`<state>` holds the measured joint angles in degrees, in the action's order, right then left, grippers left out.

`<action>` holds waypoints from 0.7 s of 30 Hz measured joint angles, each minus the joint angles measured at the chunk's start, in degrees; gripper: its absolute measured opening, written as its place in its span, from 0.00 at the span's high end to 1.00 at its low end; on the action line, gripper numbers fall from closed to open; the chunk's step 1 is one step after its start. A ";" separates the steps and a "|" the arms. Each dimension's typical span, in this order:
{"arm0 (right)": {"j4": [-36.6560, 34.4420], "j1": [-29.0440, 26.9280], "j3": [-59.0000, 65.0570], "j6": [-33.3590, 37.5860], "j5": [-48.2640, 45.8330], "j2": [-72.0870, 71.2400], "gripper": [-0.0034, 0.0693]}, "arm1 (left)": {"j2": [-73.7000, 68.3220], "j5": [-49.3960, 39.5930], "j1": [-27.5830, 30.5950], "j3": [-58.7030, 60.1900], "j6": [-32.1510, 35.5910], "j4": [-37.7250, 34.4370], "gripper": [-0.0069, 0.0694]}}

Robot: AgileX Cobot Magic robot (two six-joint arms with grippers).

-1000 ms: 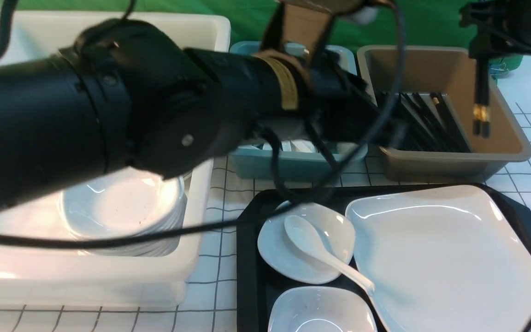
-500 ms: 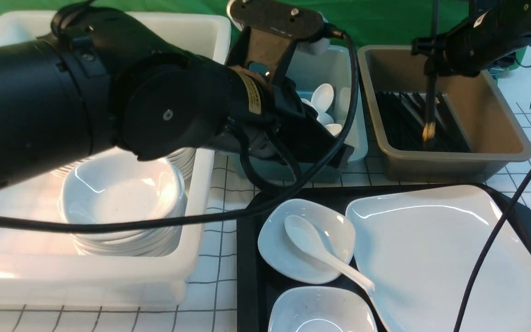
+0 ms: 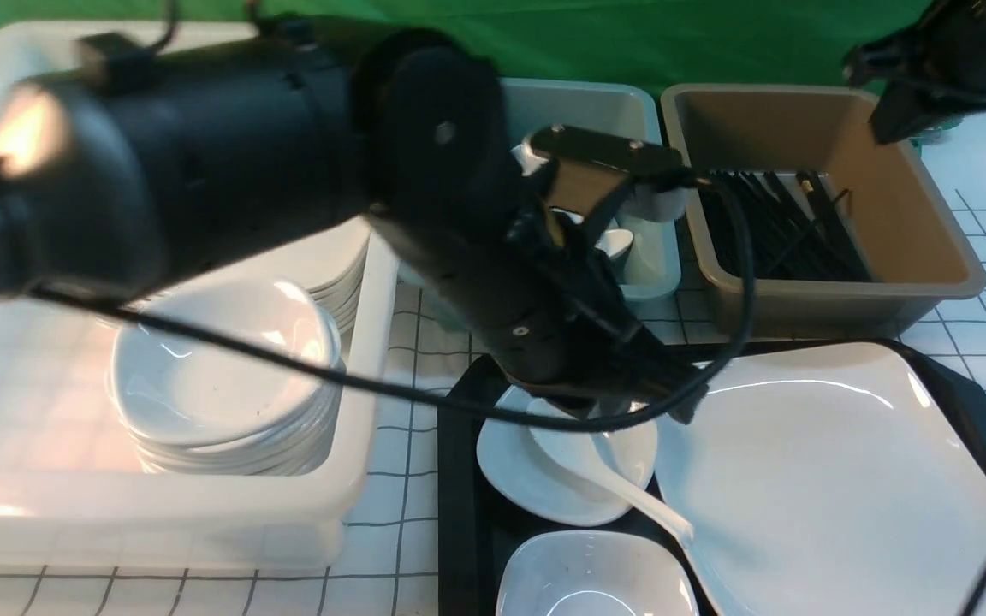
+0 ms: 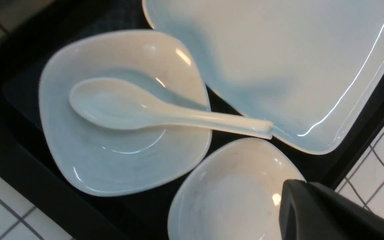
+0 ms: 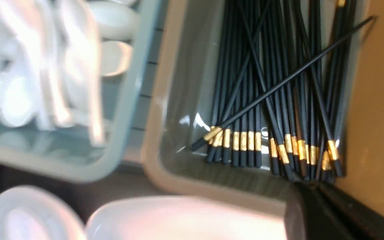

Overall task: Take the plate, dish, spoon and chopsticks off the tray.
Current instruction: Use the left arm to grab a soup spoon from the plate

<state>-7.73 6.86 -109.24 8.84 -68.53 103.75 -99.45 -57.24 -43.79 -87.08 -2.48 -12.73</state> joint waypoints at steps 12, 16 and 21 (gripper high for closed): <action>-3.27 0.00 27.35 1.50 3.36 -29.31 0.95 | -15.49 -6.46 -1.09 -10.80 -15.03 2.57 0.65; -3.75 0.00 35.06 1.50 6.98 -35.99 0.95 | -18.23 -5.10 -0.51 -10.86 -17.69 3.56 0.50; -4.38 0.00 40.66 1.50 9.12 -42.02 0.95 | -20.76 -4.00 2.09 -10.86 -26.14 3.82 0.35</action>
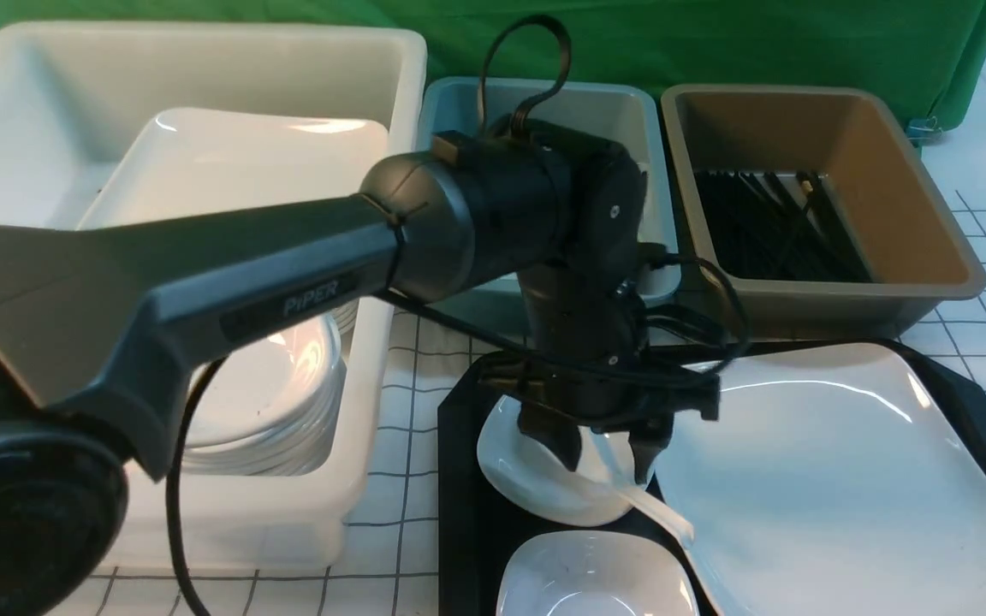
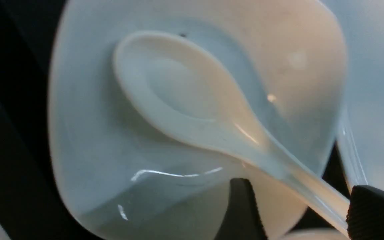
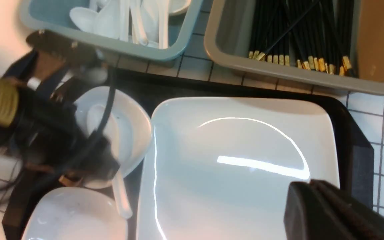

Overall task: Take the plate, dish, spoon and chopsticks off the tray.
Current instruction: Use the left arm to grab a soup spoon from the plate

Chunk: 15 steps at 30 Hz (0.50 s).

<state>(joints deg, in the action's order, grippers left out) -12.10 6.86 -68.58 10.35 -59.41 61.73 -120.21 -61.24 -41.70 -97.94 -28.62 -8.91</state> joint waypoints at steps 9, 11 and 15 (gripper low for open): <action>-0.37 0.00 0.78 0.32 0.62 -1.83 0.95 | -2.17 1.47 2.80 0.00 -3.58 -5.20 0.31; -0.38 0.00 0.78 0.52 0.62 -1.83 0.95 | -2.49 1.79 2.84 0.00 -3.85 -6.56 0.31; -0.49 0.00 0.78 1.36 0.62 -1.83 0.95 | -3.28 0.88 2.76 -0.02 -4.64 -8.01 0.31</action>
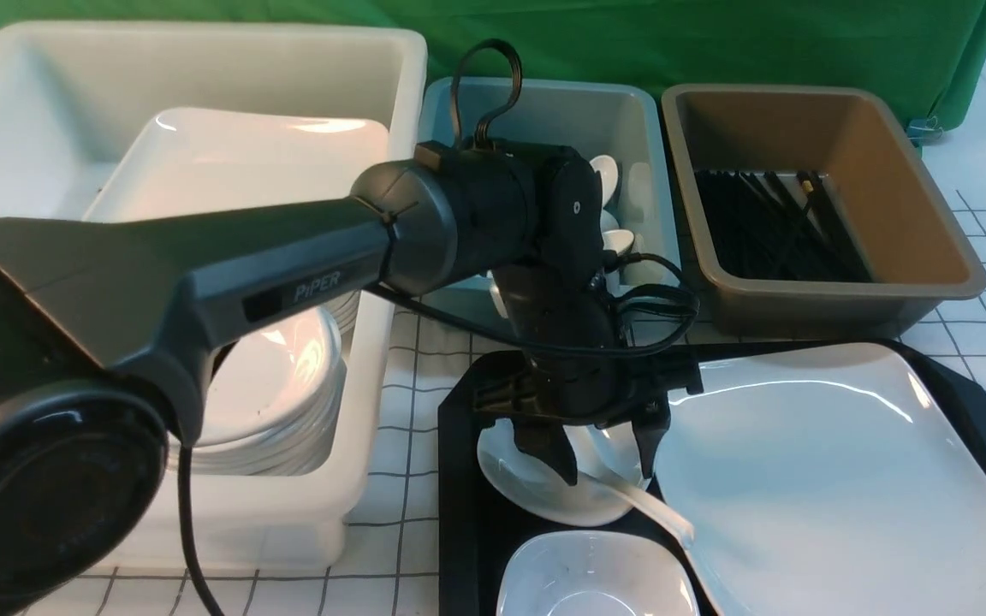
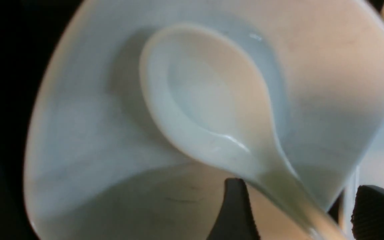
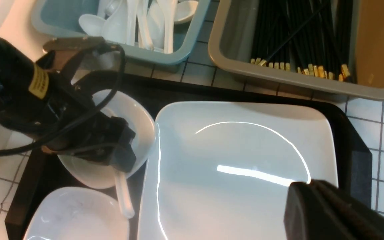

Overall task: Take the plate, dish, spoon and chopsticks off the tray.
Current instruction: Use the left arm to grab a soup spoon from the plate, then use the left arm to put the soup spoon into the small storage box in the middle

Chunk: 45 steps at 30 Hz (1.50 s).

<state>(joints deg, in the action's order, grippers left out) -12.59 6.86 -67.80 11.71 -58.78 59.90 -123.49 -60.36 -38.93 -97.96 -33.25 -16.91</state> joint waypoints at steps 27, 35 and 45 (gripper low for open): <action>-0.16 0.00 0.00 1.82 0.00 0.00 0.92 | -0.81 -4.51 -0.11 0.00 3.76 3.23 0.72; -3.17 0.00 0.00 5.67 -2.40 0.00 0.92 | 6.63 -3.29 -0.11 0.00 9.36 2.83 0.72; -23.56 0.16 3.85 24.30 -10.59 -0.06 0.95 | 13.92 10.64 6.38 -2.26 11.59 4.37 0.72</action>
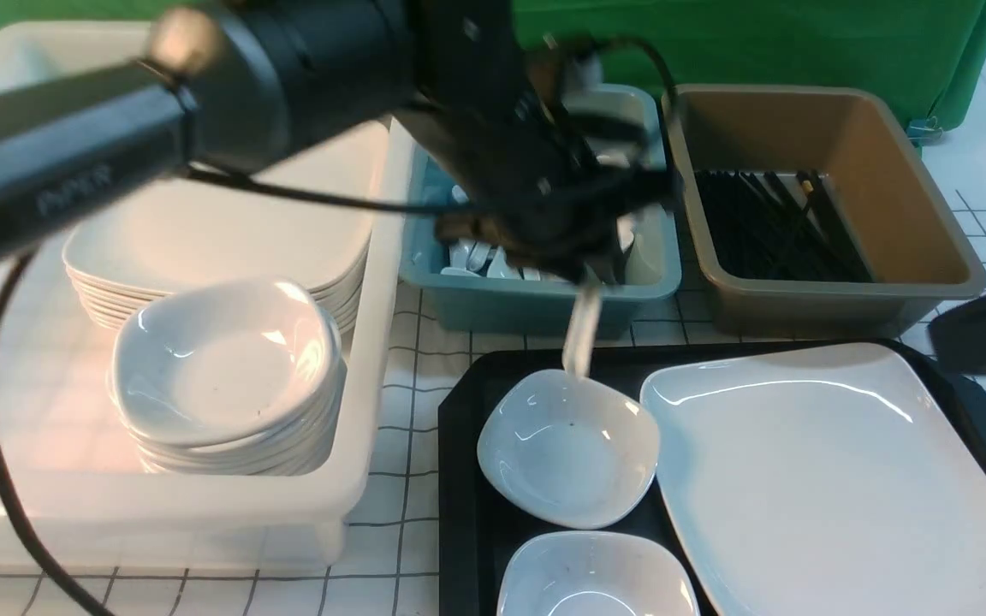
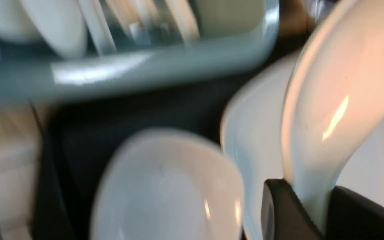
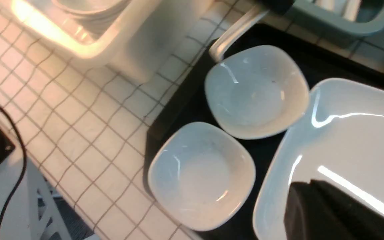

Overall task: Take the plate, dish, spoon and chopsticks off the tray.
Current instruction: Use the left arm to put the soup spoon into the small storage box in the middle

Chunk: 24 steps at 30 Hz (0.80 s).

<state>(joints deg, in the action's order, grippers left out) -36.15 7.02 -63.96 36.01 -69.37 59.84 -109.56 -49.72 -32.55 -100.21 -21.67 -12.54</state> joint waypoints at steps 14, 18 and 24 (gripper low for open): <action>-0.35 7.36 1.41 1.38 2.37 0.05 0.95 | -9.73 18.59 4.91 -8.01 7.57 1.44 0.67; -0.61 8.09 1.41 0.41 3.54 0.05 0.95 | -12.14 18.99 6.07 -8.01 7.63 1.46 0.51; -0.61 8.08 1.41 -0.06 4.11 0.05 0.95 | -11.08 13.88 6.61 -8.71 7.68 3.18 0.26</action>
<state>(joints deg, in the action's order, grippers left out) -36.76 15.11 -62.55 35.96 -65.26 59.90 -120.65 -35.84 -25.94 -108.93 -13.99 -9.37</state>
